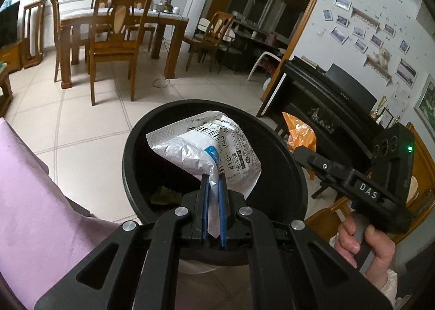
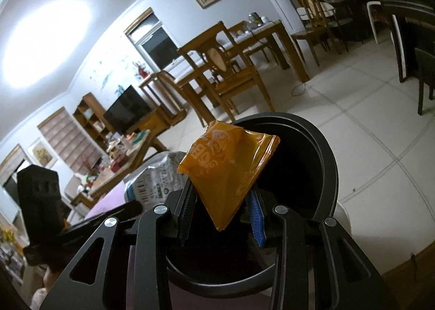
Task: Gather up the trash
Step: 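Carry both items over the black bin and open both tools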
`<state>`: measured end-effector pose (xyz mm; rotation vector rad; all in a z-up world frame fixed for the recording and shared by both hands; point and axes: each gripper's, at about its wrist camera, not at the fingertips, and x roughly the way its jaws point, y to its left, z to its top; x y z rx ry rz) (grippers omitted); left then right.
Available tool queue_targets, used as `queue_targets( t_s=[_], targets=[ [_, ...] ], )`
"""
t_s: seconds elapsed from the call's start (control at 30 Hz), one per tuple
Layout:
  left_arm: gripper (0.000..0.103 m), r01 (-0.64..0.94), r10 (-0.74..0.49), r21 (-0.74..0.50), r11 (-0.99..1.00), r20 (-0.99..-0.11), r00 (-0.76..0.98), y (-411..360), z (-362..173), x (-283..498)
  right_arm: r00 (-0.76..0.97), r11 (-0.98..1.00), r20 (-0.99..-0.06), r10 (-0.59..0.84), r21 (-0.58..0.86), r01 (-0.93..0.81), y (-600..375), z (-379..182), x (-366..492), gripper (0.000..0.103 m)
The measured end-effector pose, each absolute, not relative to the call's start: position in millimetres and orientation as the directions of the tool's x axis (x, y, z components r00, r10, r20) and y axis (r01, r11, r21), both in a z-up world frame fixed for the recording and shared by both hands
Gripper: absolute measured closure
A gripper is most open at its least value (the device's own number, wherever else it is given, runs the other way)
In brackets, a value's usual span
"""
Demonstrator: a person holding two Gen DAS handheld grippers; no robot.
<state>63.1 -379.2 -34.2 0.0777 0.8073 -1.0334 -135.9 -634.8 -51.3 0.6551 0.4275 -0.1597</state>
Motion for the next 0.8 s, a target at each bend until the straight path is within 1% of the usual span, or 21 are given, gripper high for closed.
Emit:
queue_targets(
  t_s=[0.03,0.07,0.1,0.13,0.17,0.2,0.23,0.27,0.3,0.33,0.37,0.47,0.53,0.8],
  targets=[
    [0.096,0.79,-0.732,-0.297,0.537,-0.63,0.26,-382,-34,62,0.901,0.785,-0.434,-0.011,0.554,0.276,-634,-51,-134,0.067],
    [0.095,0.793,-0.729,-0.286,0.537,-0.631,0.266,-383,-33,61,0.901,0.786,-0.433,-0.01,0.553,0.275,-633,-49,-132,0.063],
    [0.091,0.798,-0.723,-0.266,0.541,-0.632,0.28,-384,-33,61,0.902,0.785,-0.432,-0.013,0.554,0.277,-630,-44,-126,0.057],
    [0.091,0.801,-0.719,-0.25,0.544,-0.631,0.292,-386,-32,59,0.904,0.782,-0.427,-0.014,0.559,0.276,-630,-43,-126,0.042],
    [0.09,0.804,-0.708,-0.223,0.551,-0.635,0.309,-388,-31,57,0.909,0.775,-0.416,-0.023,0.567,0.279,-630,-41,-127,0.036],
    [0.081,0.805,-0.693,-0.189,0.562,-0.64,0.333,-388,-30,54,0.914,0.771,-0.404,-0.037,0.57,0.284,-630,-38,-130,0.027],
    [0.071,0.804,-0.685,-0.172,0.569,-0.641,0.348,-389,-29,53,0.918,0.77,-0.394,-0.046,0.572,0.284,-629,-36,-133,0.024],
    [0.034,0.801,-0.677,-0.156,0.578,-0.639,0.364,-388,-28,51,0.922,0.771,-0.385,-0.047,0.573,0.278,-629,-34,-133,0.024],
    [0.004,0.794,-0.675,-0.142,0.59,-0.627,0.389,-385,-26,50,0.925,0.77,-0.378,-0.044,0.576,0.273,-629,-32,-134,0.02],
    [0.005,0.788,-0.692,-0.132,0.601,-0.58,0.431,-379,-21,45,0.928,0.769,-0.371,-0.043,0.581,0.267,-628,-31,-136,0.015],
    [0.005,0.792,-0.701,-0.125,0.598,-0.561,0.441,-376,-18,42,0.932,0.768,-0.36,-0.043,0.584,0.261,-626,-30,-138,0.014],
    [0.005,0.803,-0.693,-0.092,0.589,-0.568,0.444,-373,-12,40,0.933,0.766,-0.357,-0.042,0.588,0.259,-625,-30,-139,0.011],
    [0.005,0.805,-0.693,-0.071,0.589,-0.558,0.458,-369,-7,34,0.935,0.76,-0.353,-0.033,0.599,0.253,-622,-30,-141,0.01],
    [0.005,0.795,-0.682,-0.037,0.605,-0.54,0.494,-337,8,23,0.935,0.768,-0.355,-0.011,0.595,0.235,-598,-21,-141,0.008]
  ],
)
